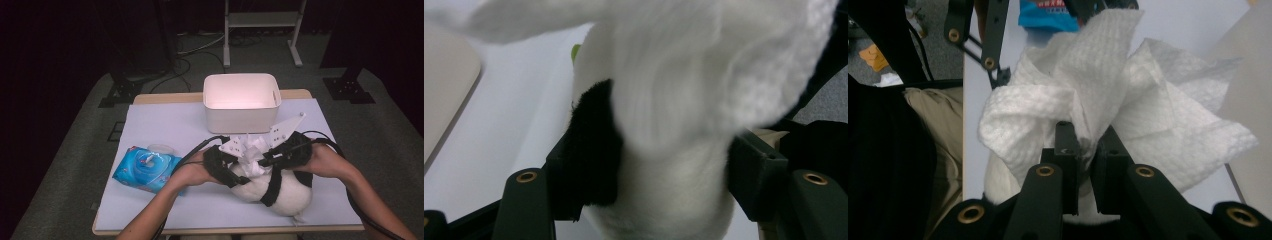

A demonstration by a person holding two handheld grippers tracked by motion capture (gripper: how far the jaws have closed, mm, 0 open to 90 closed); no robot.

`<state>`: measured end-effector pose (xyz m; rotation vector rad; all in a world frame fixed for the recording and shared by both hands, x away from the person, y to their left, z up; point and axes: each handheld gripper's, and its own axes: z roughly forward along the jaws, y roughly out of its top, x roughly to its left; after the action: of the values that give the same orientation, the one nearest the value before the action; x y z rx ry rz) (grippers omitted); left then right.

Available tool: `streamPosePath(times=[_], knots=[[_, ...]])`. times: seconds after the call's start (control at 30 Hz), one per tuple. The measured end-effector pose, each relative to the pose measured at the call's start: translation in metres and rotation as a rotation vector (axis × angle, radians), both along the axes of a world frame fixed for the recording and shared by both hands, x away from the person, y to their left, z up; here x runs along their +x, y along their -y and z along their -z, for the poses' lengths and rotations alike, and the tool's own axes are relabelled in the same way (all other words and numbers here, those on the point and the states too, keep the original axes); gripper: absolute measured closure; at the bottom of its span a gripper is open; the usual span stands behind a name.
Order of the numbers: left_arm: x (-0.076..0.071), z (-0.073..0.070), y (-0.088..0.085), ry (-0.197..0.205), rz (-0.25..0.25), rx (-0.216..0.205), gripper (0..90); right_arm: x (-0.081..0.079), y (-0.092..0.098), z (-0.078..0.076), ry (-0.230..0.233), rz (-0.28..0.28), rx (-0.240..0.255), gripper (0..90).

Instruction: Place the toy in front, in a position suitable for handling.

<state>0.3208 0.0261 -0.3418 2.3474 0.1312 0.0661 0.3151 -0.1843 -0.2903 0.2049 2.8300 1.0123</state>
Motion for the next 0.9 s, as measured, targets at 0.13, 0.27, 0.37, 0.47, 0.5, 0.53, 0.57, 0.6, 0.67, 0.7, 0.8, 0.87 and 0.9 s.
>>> streamPosePath(times=[0.13, 0.27, 0.37, 0.47, 0.5, 0.53, 0.57, 0.6, 0.67, 0.7, 0.8, 0.87, 0.9], knots=[[-0.001, 0.000, 0.001, 0.004, 0.008, -0.005, 34.5, 0.004, -0.010, -0.001, 0.004, -0.011, 0.004, 82.0], [-0.003, 0.002, 0.000, 0.006, 0.016, -0.012, 34.2, 0.006, -0.017, 0.000, -0.005, -0.021, 0.000, 81.9], [-0.004, 0.004, -0.003, 0.002, 0.014, -0.017, 34.3, 0.005, -0.014, 0.001, -0.010, -0.017, -0.010, 81.9], [-0.003, 0.008, -0.007, -0.010, 0.013, -0.017, 34.1, 0.000, -0.003, 0.003, -0.009, -0.001, -0.023, 81.9], [-0.003, 0.009, -0.008, -0.014, 0.009, -0.019, 34.1, -0.001, 0.003, 0.005, -0.014, 0.011, -0.024, 81.9], [-0.002, 0.010, -0.008, -0.020, 0.007, -0.012, 34.1, -0.001, 0.006, 0.006, -0.014, 0.018, -0.025, 81.9], [-0.002, 0.011, -0.009, -0.023, 0.005, -0.011, 33.9, -0.002, 0.011, 0.009, -0.024, 0.027, -0.041, 81.7], [-0.002, 0.011, -0.010, -0.024, 0.005, -0.010, 33.9, -0.003, 0.013, 0.011, -0.025, 0.031, -0.050, 81.6], [-0.001, 0.012, -0.011, -0.031, 0.001, -0.011, 33.8, -0.004, 0.021, 0.016, -0.036, 0.043, -0.066, 81.5], [-0.001, 0.013, -0.011, -0.036, 0.000, -0.015, 33.8, -0.005, 0.024, 0.018, -0.044, 0.050, -0.076, 81.5], [-0.003, 0.015, -0.011, -0.036, -0.007, -0.027, 32.9, -0.008, 0.034, 0.020, -0.048, 0.066, -0.059, 81.6], [-0.002, 0.016, -0.012, -0.037, -0.008, -0.016, 32.4, -0.010, 0.041, 0.017, -0.040, 0.073, -0.058, 81.6], [-0.002, 0.017, -0.013, -0.042, -0.013, -0.019, 32.3, -0.011, 0.045, 0.016, -0.033, 0.080, -0.057, 81.6]])
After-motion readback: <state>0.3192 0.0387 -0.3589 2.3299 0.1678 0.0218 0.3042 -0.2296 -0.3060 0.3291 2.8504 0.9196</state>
